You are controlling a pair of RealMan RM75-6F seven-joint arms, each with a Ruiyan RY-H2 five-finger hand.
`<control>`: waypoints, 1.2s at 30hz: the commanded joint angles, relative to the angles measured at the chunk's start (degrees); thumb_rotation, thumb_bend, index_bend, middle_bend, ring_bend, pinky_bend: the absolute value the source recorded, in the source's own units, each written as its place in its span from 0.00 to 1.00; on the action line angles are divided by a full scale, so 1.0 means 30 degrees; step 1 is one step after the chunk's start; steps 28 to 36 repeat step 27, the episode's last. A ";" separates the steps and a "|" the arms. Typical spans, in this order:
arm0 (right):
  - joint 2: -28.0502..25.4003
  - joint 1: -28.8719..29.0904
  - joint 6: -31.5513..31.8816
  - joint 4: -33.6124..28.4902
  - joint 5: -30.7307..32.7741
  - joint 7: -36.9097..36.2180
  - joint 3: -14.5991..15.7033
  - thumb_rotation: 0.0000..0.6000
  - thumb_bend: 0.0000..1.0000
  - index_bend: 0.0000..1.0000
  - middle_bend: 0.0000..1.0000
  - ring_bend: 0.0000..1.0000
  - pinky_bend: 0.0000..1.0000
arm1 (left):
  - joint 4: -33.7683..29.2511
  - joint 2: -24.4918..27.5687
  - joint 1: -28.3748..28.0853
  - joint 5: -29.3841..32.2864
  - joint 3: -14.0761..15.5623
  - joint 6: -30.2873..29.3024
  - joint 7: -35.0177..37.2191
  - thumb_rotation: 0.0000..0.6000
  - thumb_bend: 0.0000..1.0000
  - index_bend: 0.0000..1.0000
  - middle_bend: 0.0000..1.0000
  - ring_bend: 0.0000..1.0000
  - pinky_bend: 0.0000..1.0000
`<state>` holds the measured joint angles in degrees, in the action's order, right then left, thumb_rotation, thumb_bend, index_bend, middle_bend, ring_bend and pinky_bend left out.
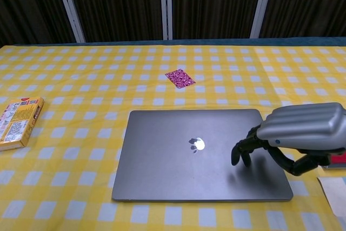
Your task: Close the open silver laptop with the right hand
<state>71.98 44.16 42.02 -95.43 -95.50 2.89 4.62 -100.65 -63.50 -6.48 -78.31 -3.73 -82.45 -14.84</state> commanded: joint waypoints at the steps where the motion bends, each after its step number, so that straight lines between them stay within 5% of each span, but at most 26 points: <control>1: -0.0919 -0.0259 0.1677 -0.0844 -0.0821 -0.0019 -0.0189 1.00 1.00 0.23 0.30 0.25 0.34 | 0.0027 0.0009 0.0001 0.0035 -0.0023 -0.0009 0.0048 1.00 0.00 0.00 0.00 0.00 0.00; 5: -0.2754 -0.1025 0.4844 -0.2281 -0.1739 0.0280 -0.0868 1.00 1.00 0.21 0.26 0.22 0.27 | 0.0000 0.0028 -0.0005 0.0050 -0.0021 0.0005 0.0084 1.00 0.00 0.00 0.00 0.00 0.00; 7: -0.3546 -0.1501 0.6156 -0.2752 -0.2005 0.0488 -0.1090 1.00 0.88 0.19 0.22 0.18 0.20 | -0.0041 0.0034 -0.0001 -0.0014 0.0001 -0.0023 0.0074 1.00 0.00 0.00 0.00 0.00 0.00; 11: -0.4473 -0.2818 0.8971 -0.2800 -0.2051 0.1433 -0.1638 1.00 0.16 0.10 0.10 0.05 0.02 | -0.0154 0.0073 0.0034 -0.0201 0.0057 -0.0137 0.0074 1.00 0.00 0.00 0.00 0.00 0.00; 13: -0.4618 -0.3705 1.0371 -0.2530 -0.1716 0.1910 -0.1807 1.00 0.02 0.05 0.04 0.01 0.00 | -0.0199 0.0094 0.0064 -0.0315 0.0086 -0.0220 0.0097 1.00 0.00 0.00 0.00 0.00 0.00; 19: -0.3866 -0.6471 1.3521 -0.1144 -0.0096 0.3222 -0.1889 1.00 0.00 0.00 0.00 0.00 0.00 | 0.0977 -0.0528 0.0058 -0.1684 -0.0036 -0.1163 0.1156 1.00 0.00 0.00 0.00 0.00 0.00; 27: -0.2438 -0.8996 1.5107 0.0094 0.2325 0.1404 -0.1631 1.00 0.00 0.00 0.00 0.00 0.00 | 0.0839 -0.0287 0.0281 -0.1776 0.0171 -0.1238 0.1596 1.00 0.00 0.00 0.00 0.00 0.00; 36: -0.2438 -0.8996 1.5107 0.0094 0.2325 0.1404 -0.1631 1.00 0.00 0.00 0.00 0.00 0.00 | 0.0839 -0.0287 0.0281 -0.1776 0.0171 -0.1238 0.1596 1.00 0.00 0.00 0.00 0.00 0.00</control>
